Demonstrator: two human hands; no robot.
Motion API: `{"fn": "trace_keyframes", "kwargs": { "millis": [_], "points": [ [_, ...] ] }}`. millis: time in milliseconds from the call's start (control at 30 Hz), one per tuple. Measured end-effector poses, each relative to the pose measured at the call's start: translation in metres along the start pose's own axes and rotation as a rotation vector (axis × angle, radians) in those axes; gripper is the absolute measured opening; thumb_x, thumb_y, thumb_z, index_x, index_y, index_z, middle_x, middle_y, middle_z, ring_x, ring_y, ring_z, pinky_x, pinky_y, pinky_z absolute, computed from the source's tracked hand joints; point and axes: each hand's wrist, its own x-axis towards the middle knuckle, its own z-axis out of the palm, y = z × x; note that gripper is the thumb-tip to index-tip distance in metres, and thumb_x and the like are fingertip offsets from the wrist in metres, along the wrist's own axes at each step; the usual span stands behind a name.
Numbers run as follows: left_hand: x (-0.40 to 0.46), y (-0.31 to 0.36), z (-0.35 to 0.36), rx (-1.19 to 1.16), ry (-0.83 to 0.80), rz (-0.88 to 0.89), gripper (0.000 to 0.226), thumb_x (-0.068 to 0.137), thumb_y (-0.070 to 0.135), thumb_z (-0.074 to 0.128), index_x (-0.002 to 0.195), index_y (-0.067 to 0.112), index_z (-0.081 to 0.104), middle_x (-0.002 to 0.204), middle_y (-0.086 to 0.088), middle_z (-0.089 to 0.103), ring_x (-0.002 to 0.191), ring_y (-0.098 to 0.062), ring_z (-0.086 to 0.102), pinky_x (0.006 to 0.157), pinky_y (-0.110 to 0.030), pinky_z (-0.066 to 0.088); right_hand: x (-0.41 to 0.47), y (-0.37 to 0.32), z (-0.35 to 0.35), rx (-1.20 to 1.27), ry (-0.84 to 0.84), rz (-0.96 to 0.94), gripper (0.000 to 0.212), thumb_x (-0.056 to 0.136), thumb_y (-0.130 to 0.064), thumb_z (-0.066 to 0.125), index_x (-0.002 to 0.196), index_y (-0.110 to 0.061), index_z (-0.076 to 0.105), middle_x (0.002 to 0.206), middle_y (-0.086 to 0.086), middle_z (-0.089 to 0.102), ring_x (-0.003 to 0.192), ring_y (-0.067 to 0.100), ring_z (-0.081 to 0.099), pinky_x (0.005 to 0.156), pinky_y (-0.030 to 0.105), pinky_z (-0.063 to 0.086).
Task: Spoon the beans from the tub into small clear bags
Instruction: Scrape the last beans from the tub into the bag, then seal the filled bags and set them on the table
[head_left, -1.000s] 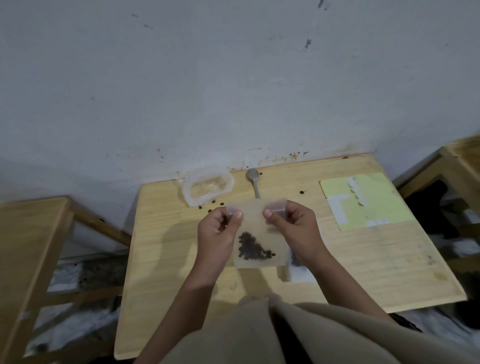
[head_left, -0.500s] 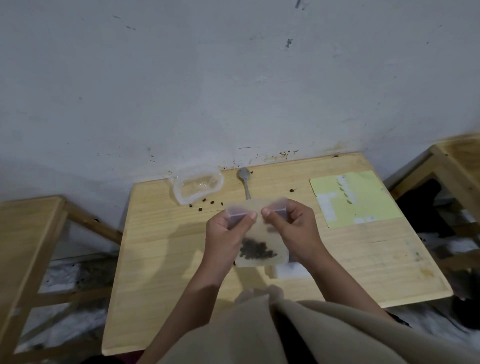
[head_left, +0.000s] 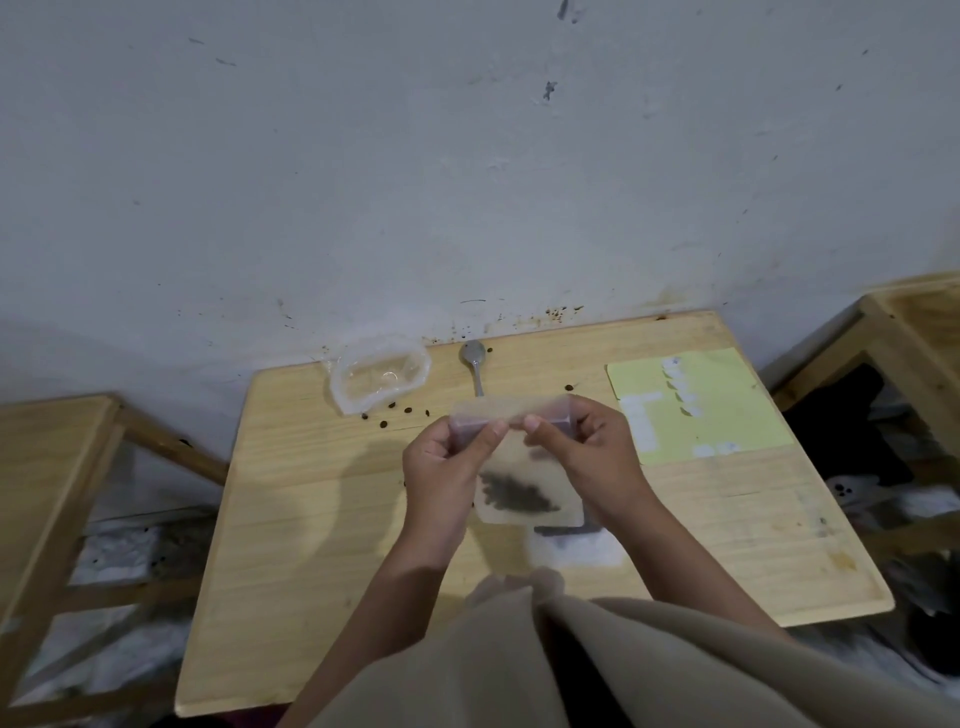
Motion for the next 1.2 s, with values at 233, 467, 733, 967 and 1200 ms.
{"fn": "trace_keyframes", "kwargs": {
  "millis": [233,467,733,967,1200],
  "points": [
    [0.004,-0.007,0.004,-0.024,0.035,-0.043,0.013,0.085,0.015,0.066,0.073,0.011,0.071,0.072,-0.001,0.069,0.070,-0.012,0.060,0.072,-0.029,0.049,0.003,0.007,-0.017,0.069,0.121,0.108,0.017,0.085,-0.015,0.064,0.074,-0.008,0.074,0.080,0.015,0.072,0.076,0.022,0.067,0.078,0.047,0.056],
    [0.002,-0.011,0.026,0.101,-0.060,-0.014,0.022,0.084,0.023,0.064,0.096,0.005,0.065,0.082,-0.004,0.072,0.081,-0.015,0.068,0.082,-0.037,0.053,0.012,0.013,-0.033,0.079,0.256,0.128,0.025,0.088,-0.013,0.062,0.065,-0.015,0.071,0.075,0.010,0.072,0.067,0.013,0.066,0.064,0.031,0.057],
    [0.015,-0.020,0.063,0.286,-0.202,0.082,0.043,0.084,-0.005,0.064,0.108,0.030,0.061,0.106,0.002,0.069,0.093,-0.011,0.068,0.080,-0.023,0.053,0.034,0.026,-0.077,0.142,0.359,0.271,0.025,0.088,-0.019,0.064,0.070,-0.001,0.064,0.075,0.008,0.066,0.068,0.011,0.064,0.061,0.025,0.055],
    [0.039,-0.032,0.092,0.275,-0.146,-0.011,0.041,0.084,-0.003,0.065,0.117,0.019,0.061,0.115,0.018,0.061,0.087,0.006,0.065,0.073,-0.011,0.051,0.085,0.058,-0.154,-0.142,0.574,0.311,0.011,0.087,-0.014,0.065,0.077,-0.012,0.068,0.078,0.006,0.069,0.078,0.020,0.066,0.082,0.040,0.056],
    [0.065,-0.039,0.116,0.306,-0.137,0.000,0.045,0.084,-0.003,0.064,0.120,0.023,0.057,0.123,0.014,0.060,0.087,-0.007,0.068,0.080,-0.016,0.053,0.146,0.097,-0.214,-0.639,0.517,0.311,0.019,0.087,-0.023,0.063,0.096,-0.008,0.070,0.083,0.003,0.067,0.080,0.018,0.060,0.073,0.023,0.043]
  ]
}}
